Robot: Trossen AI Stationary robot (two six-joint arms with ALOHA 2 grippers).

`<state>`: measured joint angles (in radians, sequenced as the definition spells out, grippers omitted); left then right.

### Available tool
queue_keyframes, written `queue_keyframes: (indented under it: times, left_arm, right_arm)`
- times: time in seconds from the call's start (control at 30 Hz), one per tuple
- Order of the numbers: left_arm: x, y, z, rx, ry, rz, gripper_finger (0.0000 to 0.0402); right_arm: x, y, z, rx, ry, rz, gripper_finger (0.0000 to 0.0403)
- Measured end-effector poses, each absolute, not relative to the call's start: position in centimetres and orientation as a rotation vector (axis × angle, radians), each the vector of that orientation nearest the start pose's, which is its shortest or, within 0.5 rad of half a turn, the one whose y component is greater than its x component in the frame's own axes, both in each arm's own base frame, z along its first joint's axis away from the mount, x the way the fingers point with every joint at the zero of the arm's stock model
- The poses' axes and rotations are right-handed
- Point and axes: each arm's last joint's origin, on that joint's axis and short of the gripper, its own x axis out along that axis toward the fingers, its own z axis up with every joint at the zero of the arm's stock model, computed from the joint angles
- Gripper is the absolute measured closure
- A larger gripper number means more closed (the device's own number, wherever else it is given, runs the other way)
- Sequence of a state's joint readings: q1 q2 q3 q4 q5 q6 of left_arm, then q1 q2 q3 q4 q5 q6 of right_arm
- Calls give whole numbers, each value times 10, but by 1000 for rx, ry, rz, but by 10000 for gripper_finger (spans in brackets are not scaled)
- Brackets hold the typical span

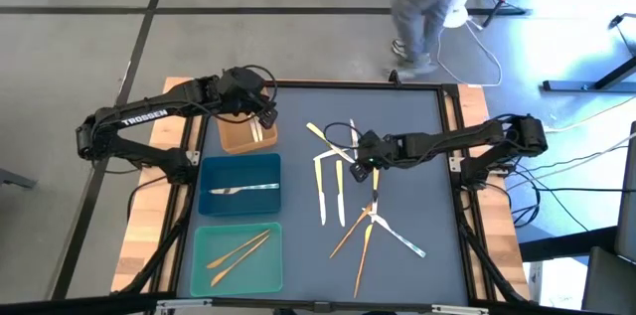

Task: Sort silverware by color (type)
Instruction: Put the white-green knife into the blue bin

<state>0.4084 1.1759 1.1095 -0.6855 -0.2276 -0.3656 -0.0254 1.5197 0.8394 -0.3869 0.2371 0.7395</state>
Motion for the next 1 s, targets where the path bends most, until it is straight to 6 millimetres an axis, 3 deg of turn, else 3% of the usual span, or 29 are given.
queue_keyframes:
  times: [0.37,1.0]
  left_arm:
    - [215,100,325,-406,643,740,265]
    - [215,100,325,-424,637,746,265]
  right_arm:
    - [286,-14,152,538,1007,-631,249]
    - [290,-14,152,551,976,-613,249]
